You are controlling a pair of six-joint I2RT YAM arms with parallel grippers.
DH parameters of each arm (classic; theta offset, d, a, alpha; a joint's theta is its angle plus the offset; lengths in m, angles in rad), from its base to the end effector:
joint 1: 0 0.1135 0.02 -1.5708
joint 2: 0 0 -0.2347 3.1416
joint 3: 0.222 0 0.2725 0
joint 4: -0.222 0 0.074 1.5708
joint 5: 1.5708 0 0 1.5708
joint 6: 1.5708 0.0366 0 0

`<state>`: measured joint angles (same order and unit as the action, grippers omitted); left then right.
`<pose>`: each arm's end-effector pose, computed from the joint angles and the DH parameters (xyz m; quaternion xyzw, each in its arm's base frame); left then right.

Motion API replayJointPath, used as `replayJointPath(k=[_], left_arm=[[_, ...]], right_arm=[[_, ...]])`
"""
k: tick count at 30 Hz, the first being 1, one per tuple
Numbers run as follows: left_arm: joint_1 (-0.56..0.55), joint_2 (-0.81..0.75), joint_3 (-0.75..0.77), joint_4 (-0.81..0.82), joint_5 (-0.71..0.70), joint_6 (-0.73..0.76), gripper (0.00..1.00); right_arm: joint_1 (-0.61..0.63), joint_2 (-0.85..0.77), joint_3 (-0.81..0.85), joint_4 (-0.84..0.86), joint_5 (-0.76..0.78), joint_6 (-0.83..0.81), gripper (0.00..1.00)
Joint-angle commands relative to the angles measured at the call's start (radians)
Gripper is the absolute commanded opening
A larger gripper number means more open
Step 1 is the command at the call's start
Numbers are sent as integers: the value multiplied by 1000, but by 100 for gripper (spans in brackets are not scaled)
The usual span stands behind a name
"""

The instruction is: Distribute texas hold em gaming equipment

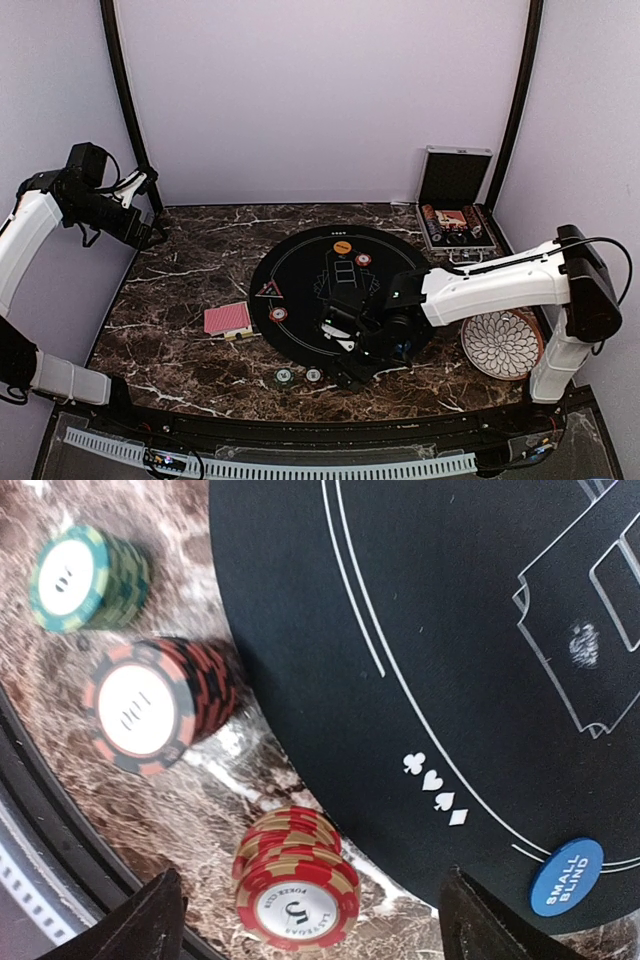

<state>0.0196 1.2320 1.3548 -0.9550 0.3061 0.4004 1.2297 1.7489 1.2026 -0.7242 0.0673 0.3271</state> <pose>0.2719 -0.0057 0.3464 0.2285 0.8946 -0.0647 0.3785 0.1203 0.3314 0.1521 -0.4264 0.8915 0.0813 0.1298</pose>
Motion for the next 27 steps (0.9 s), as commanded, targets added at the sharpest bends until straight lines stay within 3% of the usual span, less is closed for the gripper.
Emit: replayJointPath(k=[1,20,27], left_arm=[[-3,-2,14,-23,8,10,99],[-3,-5,20,-20,2,8,99],[-3,-7,20,-22,-2,11,99]], right_arm=[[7,18,-19,32,-6,-5,86],[7,35,-39,52,3,2,76],[8,33,-35,50,1,3,67]])
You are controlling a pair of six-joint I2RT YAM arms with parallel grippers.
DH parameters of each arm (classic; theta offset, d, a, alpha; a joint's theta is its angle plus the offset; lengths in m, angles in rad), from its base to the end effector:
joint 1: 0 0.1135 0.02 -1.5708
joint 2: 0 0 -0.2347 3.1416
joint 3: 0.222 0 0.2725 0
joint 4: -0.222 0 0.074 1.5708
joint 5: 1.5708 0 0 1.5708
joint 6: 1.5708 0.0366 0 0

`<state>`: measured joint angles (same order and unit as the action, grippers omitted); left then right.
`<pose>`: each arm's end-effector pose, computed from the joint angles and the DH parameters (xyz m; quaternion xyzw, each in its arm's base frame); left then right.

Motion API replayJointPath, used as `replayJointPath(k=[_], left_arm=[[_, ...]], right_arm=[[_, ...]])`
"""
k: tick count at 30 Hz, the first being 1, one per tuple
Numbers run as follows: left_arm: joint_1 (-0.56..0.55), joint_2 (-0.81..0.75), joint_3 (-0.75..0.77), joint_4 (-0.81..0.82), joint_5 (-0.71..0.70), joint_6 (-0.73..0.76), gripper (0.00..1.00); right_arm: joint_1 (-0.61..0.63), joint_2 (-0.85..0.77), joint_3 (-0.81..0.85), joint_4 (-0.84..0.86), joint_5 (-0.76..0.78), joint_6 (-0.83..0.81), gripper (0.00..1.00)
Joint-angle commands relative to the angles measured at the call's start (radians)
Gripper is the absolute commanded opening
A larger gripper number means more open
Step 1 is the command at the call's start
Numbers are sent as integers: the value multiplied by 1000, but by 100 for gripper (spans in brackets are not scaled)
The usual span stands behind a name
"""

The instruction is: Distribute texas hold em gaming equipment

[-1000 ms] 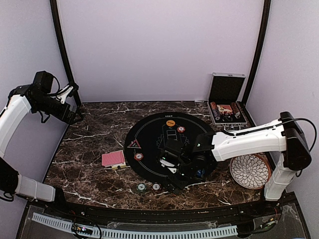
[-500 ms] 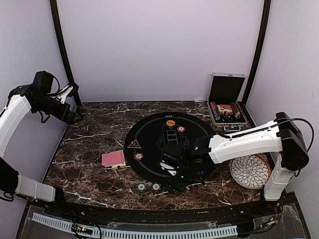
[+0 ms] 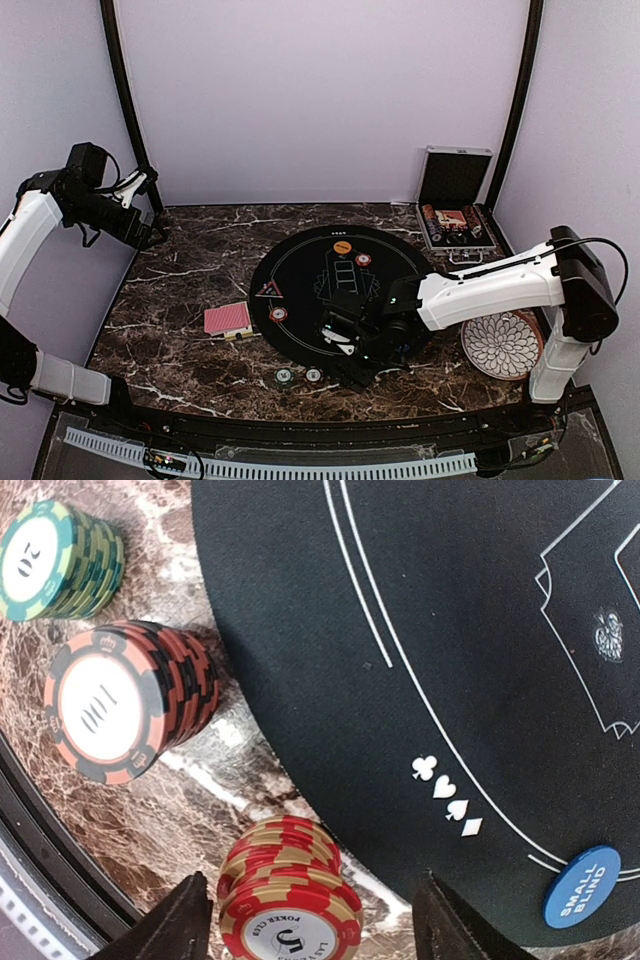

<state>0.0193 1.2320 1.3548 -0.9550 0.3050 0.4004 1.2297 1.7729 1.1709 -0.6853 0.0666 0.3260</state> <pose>0.2719 -0.0057 0.3464 0.2284 0.8947 -0.0642 0.3785 0.1197 0.3300 0.1362 -0.4278 0.8922 0.0756 0.1237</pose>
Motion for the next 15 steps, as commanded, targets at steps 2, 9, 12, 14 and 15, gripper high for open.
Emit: replayJointPath(k=[2,9,12,14,15], left_arm=[[-2,-6,19,-22,-1,11,99],[-2,-7,18,-17,-5,11,99],[-3,-8,19,-19,-8,12,99],[-2,-8,20,-20,-9,14,99],[-2,-8,20,-20,-9,14,99]], right_arm=[[8,8,-2,8,2,4,64],[9,8,5,-2,-2,5,49],[10,2,12,-9,-3,3,41],[10,-2,22,-19,0,2,38],[10,-4,30,-24,1,0,38]])
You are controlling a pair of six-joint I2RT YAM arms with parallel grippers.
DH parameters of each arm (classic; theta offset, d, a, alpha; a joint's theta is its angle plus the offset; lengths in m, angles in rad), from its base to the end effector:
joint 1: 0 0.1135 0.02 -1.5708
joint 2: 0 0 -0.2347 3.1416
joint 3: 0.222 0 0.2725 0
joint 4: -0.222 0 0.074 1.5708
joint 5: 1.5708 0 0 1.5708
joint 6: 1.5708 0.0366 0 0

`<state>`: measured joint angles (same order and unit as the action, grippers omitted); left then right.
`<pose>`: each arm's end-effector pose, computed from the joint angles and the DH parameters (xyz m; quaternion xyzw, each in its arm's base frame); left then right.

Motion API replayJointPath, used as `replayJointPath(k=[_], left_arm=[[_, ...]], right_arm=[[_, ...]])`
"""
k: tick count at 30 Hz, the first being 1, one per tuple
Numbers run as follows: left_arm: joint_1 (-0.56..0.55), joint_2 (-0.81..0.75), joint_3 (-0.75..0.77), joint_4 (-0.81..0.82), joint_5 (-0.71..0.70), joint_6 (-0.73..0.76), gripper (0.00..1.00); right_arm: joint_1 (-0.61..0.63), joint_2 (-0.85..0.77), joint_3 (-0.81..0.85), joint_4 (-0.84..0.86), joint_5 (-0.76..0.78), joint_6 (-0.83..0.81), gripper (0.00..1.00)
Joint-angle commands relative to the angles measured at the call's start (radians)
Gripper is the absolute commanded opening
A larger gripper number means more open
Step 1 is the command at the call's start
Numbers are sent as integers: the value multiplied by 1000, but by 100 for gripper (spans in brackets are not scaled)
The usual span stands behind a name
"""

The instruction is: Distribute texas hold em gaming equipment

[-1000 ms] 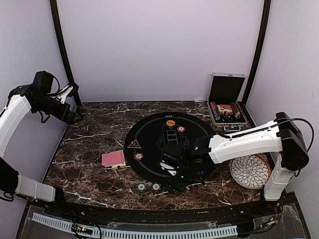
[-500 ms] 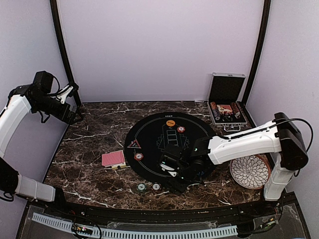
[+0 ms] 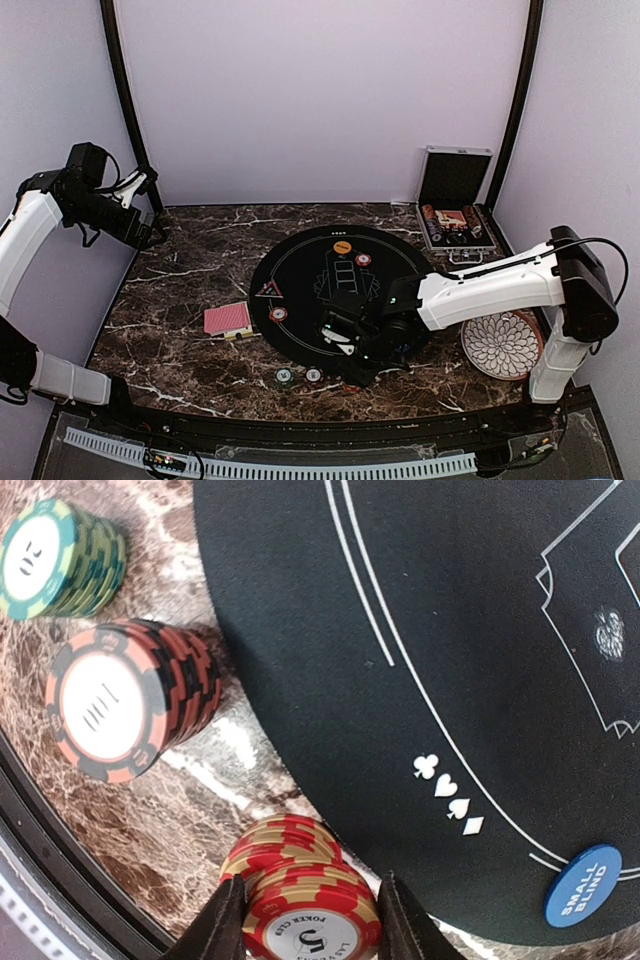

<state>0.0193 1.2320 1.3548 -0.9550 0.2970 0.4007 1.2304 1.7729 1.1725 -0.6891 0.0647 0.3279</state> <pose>0.2720 -0.0055 0.3464 0.2273 0.8955 -0.0605 0.3779 0.1194 0.3301 0.1366 -0.4275 0.8925 0.0757 0.1222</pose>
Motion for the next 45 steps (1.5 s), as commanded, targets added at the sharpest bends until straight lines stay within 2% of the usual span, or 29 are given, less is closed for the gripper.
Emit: replayJointPath(k=[1,7,15,25,33,45], left_arm=[[-2,-9,20,-21,0,13,99],[-2,-8,24,-23,0,13,99],[-2,-5,27,-22,3,14,99],[-3,-9,27,-30,2,17,99],[-4,-8,29,-29,5,17,99],[-4,-6,29,-29,1,19,99]], right_arm=[[9,-6,35,-26,2,-4,37],[9,-21,91,-73,4,-6,32],[-16,-26,186,-135,29,-2,30],[-128,-17,73,-72,57,20,28],[-172,7,-3,-2,53,31,27],[-208,56,-10,55,73,30,24]])
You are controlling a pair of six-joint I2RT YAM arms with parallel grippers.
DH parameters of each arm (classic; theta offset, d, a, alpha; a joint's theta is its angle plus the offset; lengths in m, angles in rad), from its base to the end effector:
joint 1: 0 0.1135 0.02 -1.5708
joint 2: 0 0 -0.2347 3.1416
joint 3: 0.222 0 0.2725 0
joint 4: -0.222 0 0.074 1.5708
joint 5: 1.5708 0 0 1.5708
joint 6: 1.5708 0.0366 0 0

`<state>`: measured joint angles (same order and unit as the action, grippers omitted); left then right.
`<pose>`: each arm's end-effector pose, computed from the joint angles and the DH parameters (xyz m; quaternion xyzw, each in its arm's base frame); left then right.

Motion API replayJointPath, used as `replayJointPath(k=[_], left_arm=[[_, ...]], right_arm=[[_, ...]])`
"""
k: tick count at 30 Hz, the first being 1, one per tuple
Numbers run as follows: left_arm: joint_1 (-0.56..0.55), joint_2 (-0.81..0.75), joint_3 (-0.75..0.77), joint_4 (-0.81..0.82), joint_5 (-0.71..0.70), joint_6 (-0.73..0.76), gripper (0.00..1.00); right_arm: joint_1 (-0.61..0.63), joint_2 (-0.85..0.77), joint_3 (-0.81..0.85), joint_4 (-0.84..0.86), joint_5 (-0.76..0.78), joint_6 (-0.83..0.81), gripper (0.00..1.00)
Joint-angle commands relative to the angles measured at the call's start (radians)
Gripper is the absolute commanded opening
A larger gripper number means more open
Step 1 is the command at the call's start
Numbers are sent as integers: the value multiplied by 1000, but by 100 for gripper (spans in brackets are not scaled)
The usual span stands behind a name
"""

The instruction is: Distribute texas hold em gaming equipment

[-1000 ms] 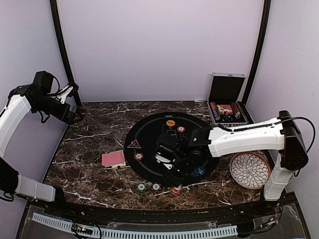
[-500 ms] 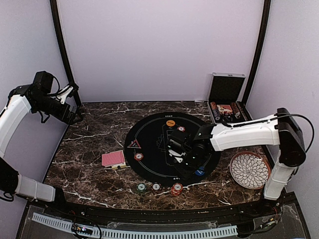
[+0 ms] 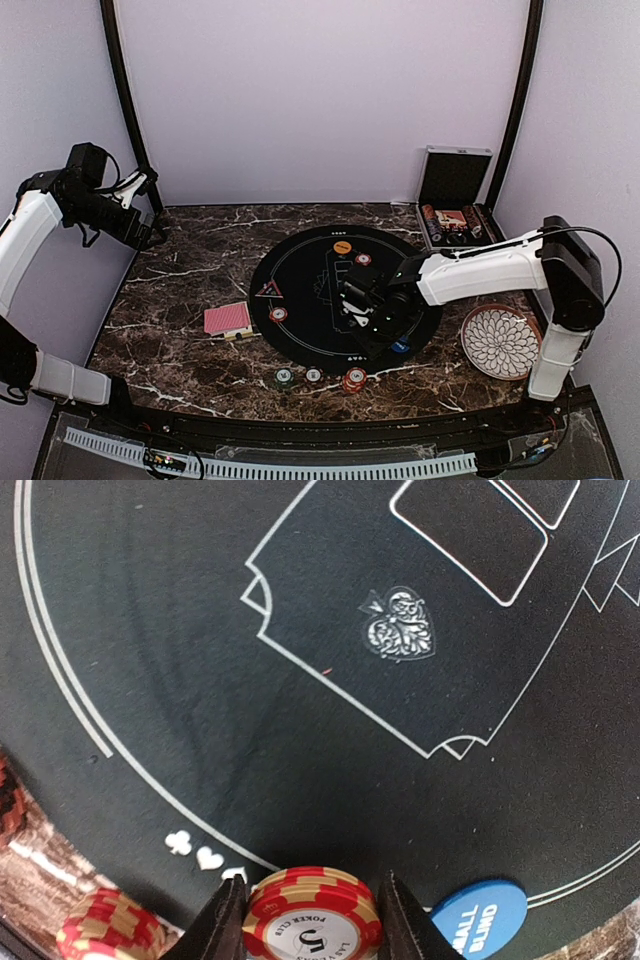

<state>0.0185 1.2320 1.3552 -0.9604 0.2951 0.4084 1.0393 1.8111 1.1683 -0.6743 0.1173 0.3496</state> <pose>0.2716 -0.0056 0.3461 0.2306 0.8956 -0.0590 0.3758 0.1822 0.3015 0.1233 -0.3278 0.9345 0.0361 0.1343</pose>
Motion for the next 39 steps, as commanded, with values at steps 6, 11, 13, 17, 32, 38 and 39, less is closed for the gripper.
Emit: replayJointPath(k=[6,11,13,17,32,38,39], left_arm=[[-3,-8,27,-22,4,14,99],[-3,-3,28,-20,11,12,99],[-3,-1,30,-21,12,13,99],[-3,-2,35,-23,10,18,99],[-4,6,51,-37,26,14,99],[-4,-8,43,-40,50,28,99],[-4,-12,41,-39,51,28,99]], right_arm=[[-28,21,-33,54,31,12,25],[-31,23,-36,62,31,15,30],[-32,23,-35,62,26,16,39],[-32,22,-33,57,37,18,50],[-29,-49,70,-4,81,5,57],[8,-74,125,-32,95,-1,62],[20,-74,138,-35,96,-3,63]])
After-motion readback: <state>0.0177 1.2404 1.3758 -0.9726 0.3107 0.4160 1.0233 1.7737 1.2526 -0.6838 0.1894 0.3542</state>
